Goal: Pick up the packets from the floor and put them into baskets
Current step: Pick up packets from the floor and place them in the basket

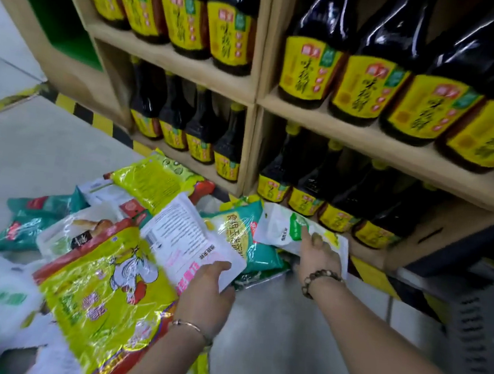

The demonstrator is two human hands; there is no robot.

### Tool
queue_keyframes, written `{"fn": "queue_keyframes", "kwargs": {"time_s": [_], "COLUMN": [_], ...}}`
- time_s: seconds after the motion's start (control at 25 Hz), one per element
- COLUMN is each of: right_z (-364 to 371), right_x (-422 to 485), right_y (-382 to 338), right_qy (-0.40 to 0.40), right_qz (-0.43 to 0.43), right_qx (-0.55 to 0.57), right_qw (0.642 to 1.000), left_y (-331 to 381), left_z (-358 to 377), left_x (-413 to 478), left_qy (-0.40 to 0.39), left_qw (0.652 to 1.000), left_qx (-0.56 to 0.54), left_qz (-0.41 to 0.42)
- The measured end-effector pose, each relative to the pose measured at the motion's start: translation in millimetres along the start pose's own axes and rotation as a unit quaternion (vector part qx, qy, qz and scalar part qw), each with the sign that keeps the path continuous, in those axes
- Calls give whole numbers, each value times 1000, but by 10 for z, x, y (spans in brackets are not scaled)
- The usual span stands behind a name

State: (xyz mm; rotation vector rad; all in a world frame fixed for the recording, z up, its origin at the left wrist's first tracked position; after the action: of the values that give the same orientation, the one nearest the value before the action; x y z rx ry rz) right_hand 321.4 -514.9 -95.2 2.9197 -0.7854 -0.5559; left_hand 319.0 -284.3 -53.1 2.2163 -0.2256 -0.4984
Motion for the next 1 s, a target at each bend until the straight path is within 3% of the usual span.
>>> {"fn": "queue_keyframes", "kwargs": {"time_s": [0.16, 0.32, 0.4, 0.48, 0.56, 0.68, 0.76, 0.84, 0.92, 1.0], "right_z": [200, 242, 169, 84, -20, -204, -376, -461, -489, -474], "right_x": [271, 325, 308, 230, 63, -306, -522, -687, -782, -835], "right_y": [-56, 46, 109, 229, 364, 511, 501, 374, 141, -134], "right_qy": [-15, 108, 126, 148, 176, 192, 112, -41, -171, -254], "right_qz": [54, 35, 50, 96, 121, 73, 5, -66, -116, -137], "right_qx": [-28, -51, 50, 198, 340, 495, 629, 743, 755, 733], "right_qw": [998, 992, 989, 964, 916, 844, 769, 665, 623, 616], "left_y": [20, 92, 95, 72, 23, -83, -150, -200, -227, -261], "left_z": [193, 242, 248, 252, 227, 129, 87, 83, 73, 5], "left_x": [7, 40, 26, -21, -50, -55, -60, -85, -137, -197], "left_qy": [-12, -5, -7, -13, -11, 12, 9, -22, -86, -148], "left_qw": [999, 999, 998, 994, 987, 962, 924, 893, 859, 802], "left_qx": [-34, -42, -63, -99, -148, -254, -358, -414, -464, -548], "left_qz": [-15, -13, -21, -37, -57, -97, -132, -175, -199, -185]}}
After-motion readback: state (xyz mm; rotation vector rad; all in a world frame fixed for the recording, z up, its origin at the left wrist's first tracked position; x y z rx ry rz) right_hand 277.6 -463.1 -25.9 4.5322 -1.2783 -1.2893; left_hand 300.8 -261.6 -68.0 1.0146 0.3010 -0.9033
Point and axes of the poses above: each hand's wrist, its own x-axis towards the middle knuckle, its own z-axis out of the palm, y = z × x, the point moved 1 cm from there along x, towards the middle knuckle, and after that the axes turned 5 degrees about -x, right-handed, at the moved point
